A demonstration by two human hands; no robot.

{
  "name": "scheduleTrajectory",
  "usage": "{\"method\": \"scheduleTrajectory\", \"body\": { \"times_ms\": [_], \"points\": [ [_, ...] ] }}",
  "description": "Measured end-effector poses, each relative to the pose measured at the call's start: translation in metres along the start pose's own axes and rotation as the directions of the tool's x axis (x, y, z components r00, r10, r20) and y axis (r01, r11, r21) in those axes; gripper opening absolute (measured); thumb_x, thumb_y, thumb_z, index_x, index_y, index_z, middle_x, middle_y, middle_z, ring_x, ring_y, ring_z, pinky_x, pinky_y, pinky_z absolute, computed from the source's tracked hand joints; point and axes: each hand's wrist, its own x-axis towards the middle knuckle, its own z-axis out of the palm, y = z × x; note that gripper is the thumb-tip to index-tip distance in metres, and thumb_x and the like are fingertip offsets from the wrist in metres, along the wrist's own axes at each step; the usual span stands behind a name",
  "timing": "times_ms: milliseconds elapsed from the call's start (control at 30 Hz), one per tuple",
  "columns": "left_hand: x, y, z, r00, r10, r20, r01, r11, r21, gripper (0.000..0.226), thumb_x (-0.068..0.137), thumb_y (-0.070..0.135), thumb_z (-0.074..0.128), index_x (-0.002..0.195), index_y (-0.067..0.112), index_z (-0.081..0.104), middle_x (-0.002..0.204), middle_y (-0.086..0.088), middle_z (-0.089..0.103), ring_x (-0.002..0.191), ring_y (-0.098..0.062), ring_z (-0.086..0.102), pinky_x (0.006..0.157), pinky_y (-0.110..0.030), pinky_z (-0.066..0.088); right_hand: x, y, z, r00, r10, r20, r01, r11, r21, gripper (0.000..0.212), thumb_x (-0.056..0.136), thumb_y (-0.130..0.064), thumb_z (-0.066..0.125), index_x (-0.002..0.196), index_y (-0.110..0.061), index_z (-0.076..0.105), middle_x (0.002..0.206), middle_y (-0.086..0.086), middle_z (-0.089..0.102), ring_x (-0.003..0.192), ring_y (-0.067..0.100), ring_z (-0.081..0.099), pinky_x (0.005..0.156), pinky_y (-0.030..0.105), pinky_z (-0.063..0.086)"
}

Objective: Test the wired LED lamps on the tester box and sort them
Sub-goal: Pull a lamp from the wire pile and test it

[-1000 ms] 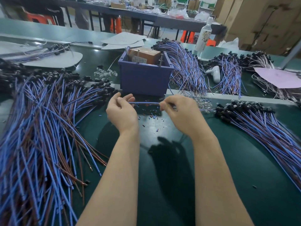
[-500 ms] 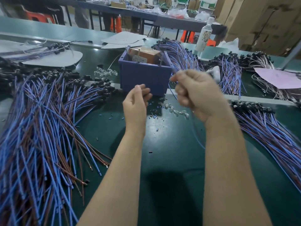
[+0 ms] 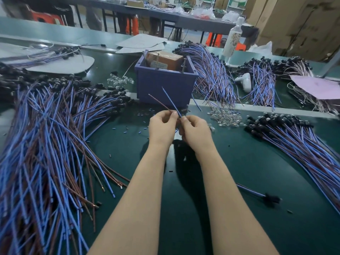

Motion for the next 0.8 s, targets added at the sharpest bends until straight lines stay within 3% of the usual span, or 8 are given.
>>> {"method": "scheduleTrajectory", "body": {
  "times_ms": [133, 233, 300, 400, 533, 600, 667, 800],
  "points": [
    [0.001, -0.001, 0.002, 1.000, 0.020, 0.022, -0.022, 0.995, 0.101, 0.009, 0.092, 0.010, 0.057, 0.090, 0.008, 0.065, 0.083, -0.005, 0.066, 0.078, -0.016, 0.060, 0.076, -0.029, 0.051, -0.002, 0.001, 0.003, 0.995, -0.059, -0.086, 0.052, 0.995, -0.085, 0.020, 0.096, -0.019, 0.047, 0.082, -0.015, 0.061, 0.073, -0.001, 0.061, 0.073, 0.019, 0.055, 0.067, 0.025, 0.038],
    [0.000, 0.001, 0.003, 0.995, 0.095, -0.037, -0.089, 0.986, 0.144, 0.008, 0.093, 0.011, 0.055, 0.089, 0.010, 0.062, 0.083, -0.003, 0.065, 0.077, -0.016, 0.059, 0.075, -0.029, 0.050, -0.002, -0.001, 0.002, 0.994, -0.080, -0.079, 0.071, 0.992, -0.109, 0.017, 0.095, -0.015, 0.049, 0.096, -0.008, 0.064, 0.088, 0.008, 0.068, 0.080, 0.023, 0.059, 0.074, 0.029, 0.045],
    [-0.001, 0.004, 0.001, 0.981, 0.155, -0.120, -0.139, 0.982, 0.128, 0.014, 0.095, 0.013, 0.051, 0.084, 0.019, 0.055, 0.080, 0.001, 0.066, 0.077, -0.016, 0.062, 0.077, -0.031, 0.051, -0.003, -0.003, -0.002, 0.992, -0.096, -0.085, 0.081, 0.983, -0.164, 0.016, 0.094, -0.014, 0.051, 0.098, -0.008, 0.064, 0.092, 0.010, 0.070, 0.085, 0.027, 0.064, 0.083, 0.037, 0.050],
    [0.000, 0.007, -0.003, 0.956, 0.203, -0.209, -0.189, 0.978, 0.087, 0.020, 0.098, 0.016, 0.045, 0.082, 0.028, 0.046, 0.071, 0.004, 0.067, 0.062, -0.010, 0.058, 0.068, -0.029, 0.048, -0.005, -0.003, -0.008, 0.967, -0.147, -0.210, 0.102, 0.972, -0.213, 0.016, 0.095, -0.018, 0.050, 0.101, -0.013, 0.063, 0.091, 0.010, 0.070, 0.089, 0.031, 0.064, 0.084, 0.043, 0.049],
    [-0.002, 0.010, 0.001, 0.974, 0.152, -0.167, -0.157, 0.988, -0.014, 0.010, 0.096, 0.006, 0.047, 0.092, 0.015, 0.051, 0.076, 0.000, 0.065, 0.053, -0.001, 0.055, 0.060, -0.020, 0.048, -0.005, -0.003, -0.007, 0.936, -0.104, -0.338, 0.075, 0.992, -0.097, 0.025, 0.098, -0.014, 0.040, 0.116, -0.015, 0.057, 0.094, 0.009, 0.063, 0.089, 0.037, 0.063, 0.085, 0.046, 0.048],
    [-0.004, 0.009, 0.005, 0.987, 0.126, -0.101, -0.131, 0.991, -0.040, 0.011, 0.095, 0.000, 0.047, 0.098, 0.009, 0.052, 0.079, 0.001, 0.063, 0.058, 0.000, 0.057, 0.064, -0.015, 0.051, -0.004, -0.001, -0.004, 0.929, -0.098, -0.356, 0.069, 0.993, -0.093, 0.028, 0.098, -0.010, 0.038, 0.122, -0.012, 0.054, 0.102, 0.012, 0.064, 0.095, 0.035, 0.060, 0.089, 0.042, 0.045],
    [-0.005, 0.007, 0.006, 0.985, 0.155, -0.079, -0.152, 0.987, 0.046, 0.012, 0.094, 0.002, 0.048, 0.097, 0.012, 0.054, 0.078, 0.005, 0.063, 0.065, -0.006, 0.059, 0.070, -0.018, 0.051, -0.005, 0.002, 0.000, 0.924, -0.119, -0.363, 0.085, 0.991, -0.107, 0.028, 0.097, -0.008, 0.040, 0.122, -0.010, 0.053, 0.097, 0.011, 0.065, 0.094, 0.032, 0.058, 0.089, 0.037, 0.042],
    [-0.003, 0.004, 0.002, 0.966, 0.231, -0.114, -0.207, 0.959, 0.191, 0.010, 0.097, 0.014, 0.048, 0.096, 0.020, 0.055, 0.068, 0.008, 0.064, 0.054, -0.002, 0.058, 0.058, -0.012, 0.047, -0.002, 0.005, 0.004, 0.915, -0.158, -0.371, 0.132, 0.987, -0.095, 0.025, 0.096, -0.006, 0.042, 0.117, -0.009, 0.055, 0.089, 0.010, 0.066, 0.078, 0.021, 0.056, 0.066, 0.017, 0.034]
  ]
}}
